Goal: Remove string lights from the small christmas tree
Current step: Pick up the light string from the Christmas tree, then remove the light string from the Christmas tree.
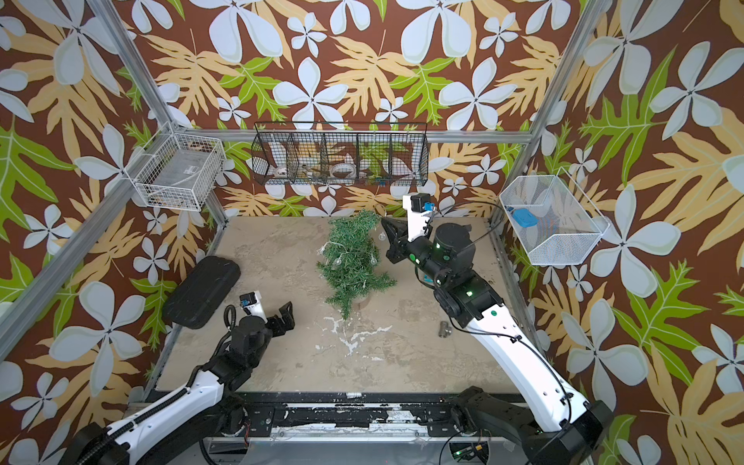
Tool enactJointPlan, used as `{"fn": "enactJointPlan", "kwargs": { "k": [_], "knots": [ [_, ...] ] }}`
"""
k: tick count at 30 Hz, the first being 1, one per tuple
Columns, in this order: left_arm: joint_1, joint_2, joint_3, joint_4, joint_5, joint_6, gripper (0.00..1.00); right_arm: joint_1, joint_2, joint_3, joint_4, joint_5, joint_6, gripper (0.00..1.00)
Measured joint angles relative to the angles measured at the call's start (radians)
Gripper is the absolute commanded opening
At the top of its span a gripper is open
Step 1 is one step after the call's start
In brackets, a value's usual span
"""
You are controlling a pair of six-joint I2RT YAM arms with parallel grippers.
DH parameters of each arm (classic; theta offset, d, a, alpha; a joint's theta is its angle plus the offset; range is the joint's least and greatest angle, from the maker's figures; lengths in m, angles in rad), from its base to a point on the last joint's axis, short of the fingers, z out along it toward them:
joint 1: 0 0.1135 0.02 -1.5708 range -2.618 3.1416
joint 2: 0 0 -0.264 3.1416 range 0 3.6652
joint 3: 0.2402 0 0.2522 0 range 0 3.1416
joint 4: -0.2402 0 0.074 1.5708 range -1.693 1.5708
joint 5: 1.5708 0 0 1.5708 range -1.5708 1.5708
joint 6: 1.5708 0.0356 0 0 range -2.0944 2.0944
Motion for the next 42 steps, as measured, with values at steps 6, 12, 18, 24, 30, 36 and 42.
{"fn": "enactJointPlan", "kwargs": {
  "k": [6,12,18,24,30,36,42],
  "knots": [
    [0.000,-0.006,0.003,-0.004,0.004,-0.003,1.00,-0.058,0.103,0.135,-0.070,0.041,0.029,0.00],
    [0.000,-0.016,-0.001,-0.004,0.011,-0.003,1.00,-0.065,0.175,0.287,-0.084,0.069,0.055,0.00],
    [0.000,-0.007,-0.002,-0.003,0.022,-0.003,1.00,-0.068,0.322,0.477,-0.092,0.035,0.081,0.00],
    [0.000,0.005,0.000,-0.003,0.028,-0.003,1.00,-0.020,0.488,0.706,-0.131,-0.027,0.102,0.00],
    [0.000,-0.003,0.000,-0.004,0.029,-0.003,1.00,0.074,0.580,0.837,-0.161,-0.070,0.072,0.00],
    [0.000,-0.015,-0.003,0.003,0.029,-0.003,1.00,0.172,0.662,0.906,-0.178,-0.097,0.056,0.00],
    [0.000,-0.003,-0.003,0.011,0.033,-0.003,1.00,0.266,0.681,0.915,-0.209,-0.130,0.021,0.00]
  ]
}}
